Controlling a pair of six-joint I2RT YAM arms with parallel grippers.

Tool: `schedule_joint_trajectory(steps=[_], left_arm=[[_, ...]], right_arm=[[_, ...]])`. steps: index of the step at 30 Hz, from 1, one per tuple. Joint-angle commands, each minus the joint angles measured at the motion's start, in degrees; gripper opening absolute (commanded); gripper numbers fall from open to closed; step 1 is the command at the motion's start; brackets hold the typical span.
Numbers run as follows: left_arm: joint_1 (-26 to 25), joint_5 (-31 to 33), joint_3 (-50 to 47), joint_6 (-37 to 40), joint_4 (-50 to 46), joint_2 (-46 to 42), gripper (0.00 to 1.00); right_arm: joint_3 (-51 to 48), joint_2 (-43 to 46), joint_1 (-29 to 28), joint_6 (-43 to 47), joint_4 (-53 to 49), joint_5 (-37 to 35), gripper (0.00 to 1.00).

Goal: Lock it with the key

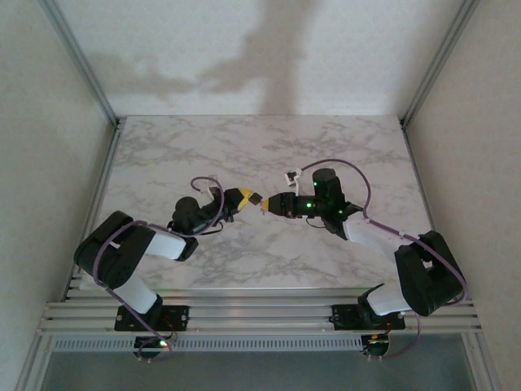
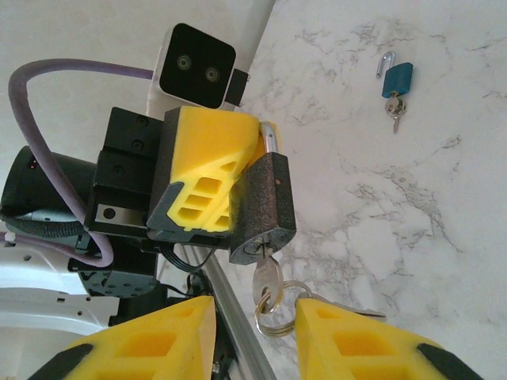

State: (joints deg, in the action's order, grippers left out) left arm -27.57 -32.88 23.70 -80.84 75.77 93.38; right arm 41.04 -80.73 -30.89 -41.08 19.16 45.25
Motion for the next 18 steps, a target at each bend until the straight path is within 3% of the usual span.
schedule_joint_trajectory(steps=[1, 18], left_arm=[[0.47, -1.65, 1.27, 0.06, 1.93, 0.4, 0.0], [0.33, -1.75, 1.26, -0.05, 2.42, 0.26, 0.0]], right_arm=[[0.94, 0.09, 0.29, -0.43, 1.99, 1.01, 0.31], [1.3, -1.29, 0.31, -1.42, 2.55, 1.77, 0.27]])
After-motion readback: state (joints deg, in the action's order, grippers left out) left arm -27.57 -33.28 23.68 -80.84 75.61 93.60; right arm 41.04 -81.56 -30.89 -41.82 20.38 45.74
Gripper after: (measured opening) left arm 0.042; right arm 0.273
